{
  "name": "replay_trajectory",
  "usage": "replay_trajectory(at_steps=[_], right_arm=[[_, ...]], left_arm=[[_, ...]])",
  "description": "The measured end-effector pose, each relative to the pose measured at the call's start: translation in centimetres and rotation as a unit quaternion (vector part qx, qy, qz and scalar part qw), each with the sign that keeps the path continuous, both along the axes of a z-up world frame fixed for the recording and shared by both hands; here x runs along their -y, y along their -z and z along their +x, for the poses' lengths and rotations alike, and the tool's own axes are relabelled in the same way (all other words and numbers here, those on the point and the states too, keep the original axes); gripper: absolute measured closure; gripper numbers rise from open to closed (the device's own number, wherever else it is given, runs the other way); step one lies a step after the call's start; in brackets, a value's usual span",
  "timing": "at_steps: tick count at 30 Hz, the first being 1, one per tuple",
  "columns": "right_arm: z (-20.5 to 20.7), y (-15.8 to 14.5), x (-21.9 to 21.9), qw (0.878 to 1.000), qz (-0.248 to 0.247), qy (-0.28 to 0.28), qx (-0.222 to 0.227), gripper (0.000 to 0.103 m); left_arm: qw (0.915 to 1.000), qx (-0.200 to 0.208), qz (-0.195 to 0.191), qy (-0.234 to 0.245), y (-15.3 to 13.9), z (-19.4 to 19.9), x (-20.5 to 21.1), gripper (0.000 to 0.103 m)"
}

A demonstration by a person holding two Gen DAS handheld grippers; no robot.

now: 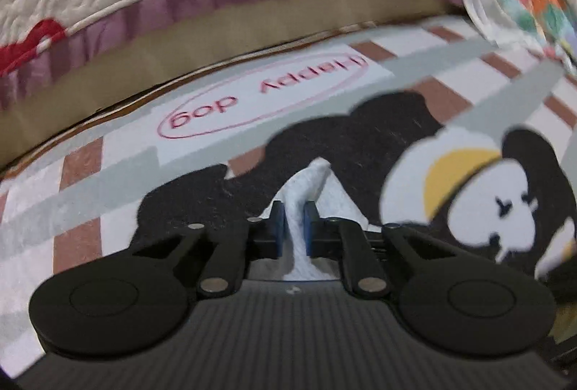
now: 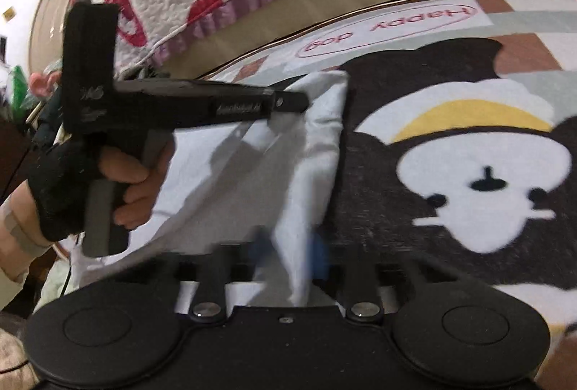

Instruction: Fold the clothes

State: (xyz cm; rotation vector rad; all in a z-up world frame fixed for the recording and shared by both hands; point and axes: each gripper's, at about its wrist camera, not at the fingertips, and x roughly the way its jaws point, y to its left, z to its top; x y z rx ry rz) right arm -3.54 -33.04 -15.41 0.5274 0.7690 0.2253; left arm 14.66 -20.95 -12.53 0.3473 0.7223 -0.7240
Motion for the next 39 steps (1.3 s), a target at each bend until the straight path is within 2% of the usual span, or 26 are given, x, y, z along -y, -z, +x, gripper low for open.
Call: replay_trajectory(at_steps=[2,5,9,12,16,17,18,19,20,21,24,26,29,31,34,35,37,39], right_arm=[[-0.2,-0.1,0.0,1.0,0.0,0.001,-0.002,0.095],[-0.6,-0.2,0.3,1.0,0.006,0.006,-0.014,0.097],[-0.8,-0.4,0.4,1.0,-0.001,-0.002,-0.028,0.097],[-1.7,0.0,0.4,0.999,-0.004,-0.006,-0.04,0.097],[-2.7,0.2,0.9,0.999,0.009,0.002,-0.044,0.097],[-2.9,0.2,0.9,0.999,0.009,0.004,-0.044,0.096],[-2.9,0.3,0.9,0.999,0.009,0.006,-0.043,0.094],[-3.0,0.5,0.9,0.999,0.009,0.008,-0.043,0.093],[-3.1,0.6,0.8,0.999,0.009,0.01,-0.043,0.093],[-3.1,0.7,0.9,0.999,0.011,0.012,-0.042,0.093],[-3.5,0.8,1.0,0.999,0.025,0.019,-0.04,0.092],[-3.8,1.0,1.3,0.998,0.039,0.027,-0.041,0.092],[-3.9,1.1,1.3,0.998,0.045,0.032,-0.043,0.092],[-3.9,1.0,1.0,0.998,0.032,0.032,-0.037,0.092],[-4.0,0.7,0.2,0.999,0.002,0.028,-0.027,0.092],[-4.0,0.7,0.1,0.999,-0.002,0.026,-0.028,0.092],[-4.0,0.6,0.1,0.999,-0.002,0.027,-0.029,0.092],[-4.1,0.6,0.1,0.999,-0.004,0.026,-0.027,0.092]], left_arm=[[0.9988,-0.023,-0.032,-0.029,-0.1,1.1,-0.9,0.095],[0.9963,-0.034,-0.053,-0.058,0.1,1.9,-1.0,0.096],[0.9955,-0.005,-0.034,-0.089,0.1,2.5,-0.2,0.102],[0.99,0.039,-0.001,-0.136,-0.7,3.5,-0.7,0.103],[0.9889,0.0,-0.064,-0.134,-3.6,4.1,-6.1,0.098],[0.9888,-0.007,-0.073,-0.13,-4.2,3.9,-7.8,0.092],[0.9885,-0.003,-0.067,-0.136,-4.4,3.5,-9.3,0.078],[0.9881,0.001,-0.061,-0.141,-4.6,3.1,-10.9,0.07],[0.9875,0.005,-0.055,-0.147,-4.9,2.7,-12.4,0.054],[0.9846,0.005,-0.048,-0.168,-4.7,2.5,-13.9,0.045],[0.9737,-0.012,-0.025,-0.226,-4.0,2.6,-17.7,0.042],[0.9694,-0.023,-0.03,-0.242,-3.6,2.2,-19.9,0.042],[0.9652,-0.044,-0.037,-0.255,-2.7,1.4,-22.5,0.034],[0.9606,-0.073,-0.051,-0.263,-1.7,1.0,-23.7,0.028],[0.9611,-0.06,-0.048,-0.265,-1.3,1.0,-23.6,0.026],[0.9612,-0.056,-0.046,-0.266,-1.2,1.1,-23.5,0.032],[0.9614,-0.048,-0.044,-0.267,-1.0,1.1,-23.4,0.094],[0.9615,-0.04,-0.041,-0.269,-0.8,1.2,-23.3,0.097]])
